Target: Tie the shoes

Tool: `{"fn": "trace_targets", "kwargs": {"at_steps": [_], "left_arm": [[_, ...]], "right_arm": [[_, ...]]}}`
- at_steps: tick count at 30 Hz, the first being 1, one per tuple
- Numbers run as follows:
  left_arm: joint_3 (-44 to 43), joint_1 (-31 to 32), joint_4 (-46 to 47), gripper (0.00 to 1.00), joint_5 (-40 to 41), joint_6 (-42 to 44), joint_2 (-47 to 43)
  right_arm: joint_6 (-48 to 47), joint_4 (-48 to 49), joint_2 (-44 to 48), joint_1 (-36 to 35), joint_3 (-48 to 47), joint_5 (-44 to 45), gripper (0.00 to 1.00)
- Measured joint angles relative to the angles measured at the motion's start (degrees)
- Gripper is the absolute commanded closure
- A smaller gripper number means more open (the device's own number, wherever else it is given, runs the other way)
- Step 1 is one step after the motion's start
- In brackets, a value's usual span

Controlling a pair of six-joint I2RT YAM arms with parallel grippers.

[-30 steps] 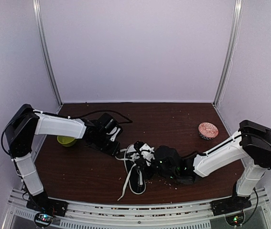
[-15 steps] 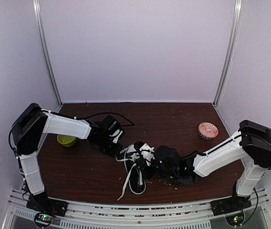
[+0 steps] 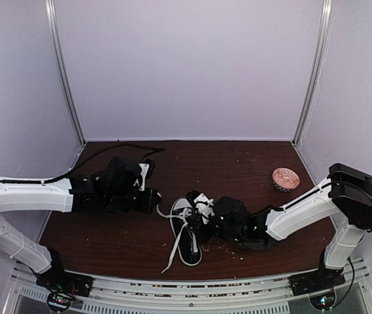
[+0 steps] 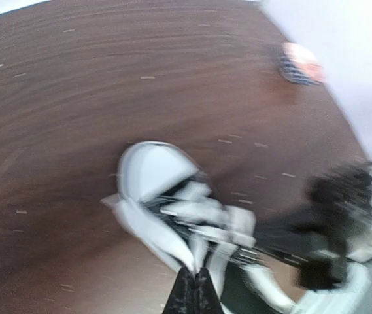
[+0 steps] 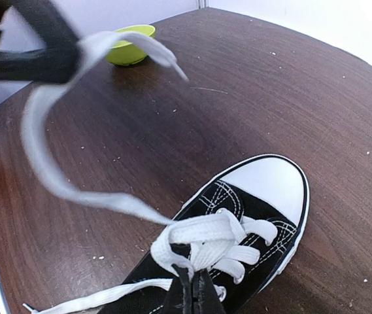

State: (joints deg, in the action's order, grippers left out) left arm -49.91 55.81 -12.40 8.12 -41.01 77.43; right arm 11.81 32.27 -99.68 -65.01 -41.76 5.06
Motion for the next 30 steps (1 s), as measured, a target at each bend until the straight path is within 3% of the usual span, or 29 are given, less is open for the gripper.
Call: {"fn": "trace_targets", "kwargs": {"at_steps": [4,12,18,30], "left_arm": [[0.61,9.2,3.28,1.0,-0.9,-5.77,-1.66],[4.11,17.81,11.32,1.0,-6.54,-14.01,3.61],[4.04,19.28,11.06,1.0,-7.91,-14.21,4.24],[10.69,17.62,4.15,1.0,-0.85,-11.78,-13.05]], "right_arm": [[1.77,-1.31,0.0,1.75,-0.83,-3.08,1.0],[4.81,-3.48,-0.68,4.11,-3.65,-8.92,1.0],[7.54,-5.14,-2.45,3.96,-6.1,-13.09,1.0],[12.5,-10.91,-2.43,0.79,-9.49,-13.35,1.0]]}}
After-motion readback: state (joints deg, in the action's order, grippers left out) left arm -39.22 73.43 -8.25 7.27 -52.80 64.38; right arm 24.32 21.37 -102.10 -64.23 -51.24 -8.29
